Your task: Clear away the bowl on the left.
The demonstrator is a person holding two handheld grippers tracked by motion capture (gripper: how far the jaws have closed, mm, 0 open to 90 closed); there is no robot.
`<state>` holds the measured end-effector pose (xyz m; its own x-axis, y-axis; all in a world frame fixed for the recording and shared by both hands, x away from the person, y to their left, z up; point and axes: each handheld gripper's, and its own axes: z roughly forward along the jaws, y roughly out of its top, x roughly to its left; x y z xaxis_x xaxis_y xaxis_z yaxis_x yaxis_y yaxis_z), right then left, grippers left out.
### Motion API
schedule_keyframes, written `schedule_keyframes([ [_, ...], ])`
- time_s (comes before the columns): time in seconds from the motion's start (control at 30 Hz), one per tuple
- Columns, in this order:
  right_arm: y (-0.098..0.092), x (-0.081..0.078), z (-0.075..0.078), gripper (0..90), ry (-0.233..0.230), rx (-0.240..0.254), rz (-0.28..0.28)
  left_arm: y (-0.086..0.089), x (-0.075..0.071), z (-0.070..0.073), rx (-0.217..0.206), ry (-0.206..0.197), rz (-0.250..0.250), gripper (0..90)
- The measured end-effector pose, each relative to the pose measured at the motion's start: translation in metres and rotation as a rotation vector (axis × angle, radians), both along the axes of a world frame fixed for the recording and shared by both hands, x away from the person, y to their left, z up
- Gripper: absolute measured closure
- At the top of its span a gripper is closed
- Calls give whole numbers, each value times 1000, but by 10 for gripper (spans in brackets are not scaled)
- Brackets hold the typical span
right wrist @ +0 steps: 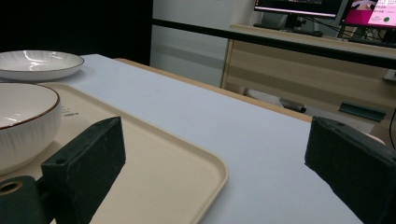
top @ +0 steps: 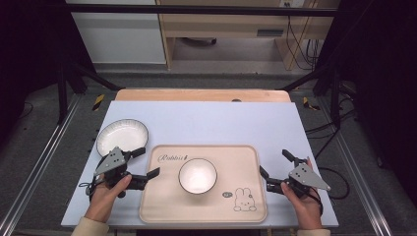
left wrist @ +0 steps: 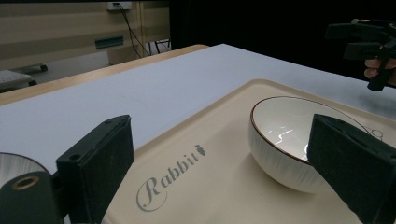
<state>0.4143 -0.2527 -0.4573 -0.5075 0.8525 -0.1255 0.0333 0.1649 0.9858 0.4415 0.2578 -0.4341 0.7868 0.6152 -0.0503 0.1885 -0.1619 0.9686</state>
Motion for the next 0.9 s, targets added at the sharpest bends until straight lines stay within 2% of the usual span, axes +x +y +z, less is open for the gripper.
schedule_keyframes([
  [0.5,0,0,0,53,2,3,-1,27,0,-7,-31,-5,63,74],
  [0.9,0,-1,0,53,3,4,1,43,1,-12,-32,-9,89,74],
])
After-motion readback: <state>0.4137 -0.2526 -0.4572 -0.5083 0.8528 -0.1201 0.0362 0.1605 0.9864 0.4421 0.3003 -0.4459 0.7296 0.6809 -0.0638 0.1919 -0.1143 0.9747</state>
